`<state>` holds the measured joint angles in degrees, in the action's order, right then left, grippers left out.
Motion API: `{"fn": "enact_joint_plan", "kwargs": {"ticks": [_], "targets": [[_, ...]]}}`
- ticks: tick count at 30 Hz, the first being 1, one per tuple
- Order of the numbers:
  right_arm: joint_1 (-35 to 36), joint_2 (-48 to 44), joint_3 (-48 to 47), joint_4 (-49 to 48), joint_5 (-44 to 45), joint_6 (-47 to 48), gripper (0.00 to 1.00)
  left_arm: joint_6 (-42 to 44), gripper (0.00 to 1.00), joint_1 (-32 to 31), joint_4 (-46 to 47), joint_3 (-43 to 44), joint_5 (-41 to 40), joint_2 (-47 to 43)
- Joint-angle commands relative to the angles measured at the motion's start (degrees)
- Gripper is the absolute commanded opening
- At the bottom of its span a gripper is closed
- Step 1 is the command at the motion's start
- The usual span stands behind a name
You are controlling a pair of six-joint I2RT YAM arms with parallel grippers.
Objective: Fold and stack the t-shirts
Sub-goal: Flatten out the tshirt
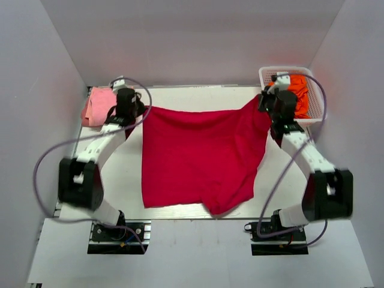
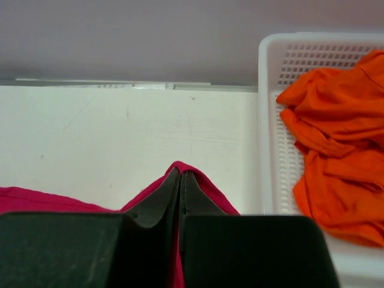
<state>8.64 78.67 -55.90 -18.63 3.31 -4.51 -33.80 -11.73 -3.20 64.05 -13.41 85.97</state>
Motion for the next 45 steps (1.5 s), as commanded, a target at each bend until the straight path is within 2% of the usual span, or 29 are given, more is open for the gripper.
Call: {"fn": "enact_joint_plan", "kwargs": {"ticks": [1, 2, 3, 4, 5, 6, 7, 10, 12, 17, 19, 21, 24, 27, 31, 33, 34, 38, 39, 45], "targets": [[0.0, 7.5, -11.2, -4.9, 0.7, 2.5, 0.00, 1.7, 0.00, 0.4, 2.5, 11.3, -4.0, 11.7], [0.1, 14.6, -13.0, -3.1, 0.7, 2.7, 0.00, 1.7, 0.00, 0.4, 1.2, 14.4, -4.5, 14.8], [0.0, 16.8, -17.9, -0.5, 0.6, 3.0, 0.03, 1.7, 0.15, 0.4, -2.5, 17.7, -5.5, 17.8], [0.1, 21.4, -23.3, 1.0, 1.0, 3.4, 0.09, 1.7, 0.34, 0.4, -4.9, 25.0, -5.5, 20.8], [0.2, 23.8, -29.6, 5.4, 1.2, 3.4, 0.18, 1.7, 0.53, 0.4, -7.2, 28.7, -6.0, 26.3], [0.2, 29.8, -32.8, 10.7, 1.7, 3.5, 0.48, 1.7, 0.78, 0.4, -12.8, 32.5, -6.8, 28.6], [0.4, 31.7, -42.0, 15.7, 1.9, 3.1, 0.59, 1.7, 1.00, 0.4, -15.4, 39.6, -6.8, 30.5], [0.4, 36.1, -47.7, 23.8, 3.5, 1.9, 0.84, 2.4, 1.00, 0.4, -21.7, 47.1, -7.3, 34.3], [0.7, 34.6, -47.8, 24.4, 3.2, 0.6, 0.90, 3.1, 1.00, -0.1, -21.8, 47.1, -6.8, 33.3], [1.4, 23.8, -40.4, 31.0, -0.6, -3.2, 0.90, 1.6, 1.00, -0.7, -21.5, 35.5, 1.8, 21.9], [1.6, 17.4, -33.6, 33.9, -2.0, -6.8, 0.90, -0.3, 1.00, -0.7, -20.4, 27.7, 7.7, 18.0], [1.6, 14.2, -28.2, 37.5, -1.6, -9.6, 0.90, -1.8, 1.00, -1.2, -20.4, 20.1, 14.6, 12.8], [1.1, 3.3, -16.8, 43.9, 0.2, -17.7, 0.90, -4.8, 1.00, -3.6, -19.3, 10.1, 22.9, 7.3], [1.1, -2.2, -10.4, 51.8, 2.9, -21.7, 0.90, -5.8, 1.00, -5.4, -19.3, 1.6, 26.4, 4.4], [0.9, -8.7, 3.6, 59.1, 2.4, -27.6, 0.82, -9.2, 1.00, -8.8, -21.5, -7.3, 26.4, -0.2], [1.2, -12.1, 6.8, 60.5, 0.7, -28.8, 0.77, -9.8, 1.00, -10.6, -21.5, -11.6, 25.3, -3.9], [1.1, -13.0, 11.2, 60.6, -0.2, -29.5, 0.77, -10.3, 1.00, -11.1, -21.5, -12.6, 24.2, -5.2], [1.2, -19.2, 19.0, 59.3, -2.7, -30.5, 0.70, -10.3, 1.00, -13.3, -25.4, -16.7, 19.1, -7.8], [1.2, -20.5, 19.9, 59.0, -5.7, -30.6, 0.69, -10.3, 1.00, -14.1, -27.1, -17.2, 18.3, -7.8], [1.4, -20.4, 26.0, 54.4, -10.3, -32.1, 0.54, -10.3, 1.00, -16.5, -28.9, -18.8, 16.3, -6.7]]}}
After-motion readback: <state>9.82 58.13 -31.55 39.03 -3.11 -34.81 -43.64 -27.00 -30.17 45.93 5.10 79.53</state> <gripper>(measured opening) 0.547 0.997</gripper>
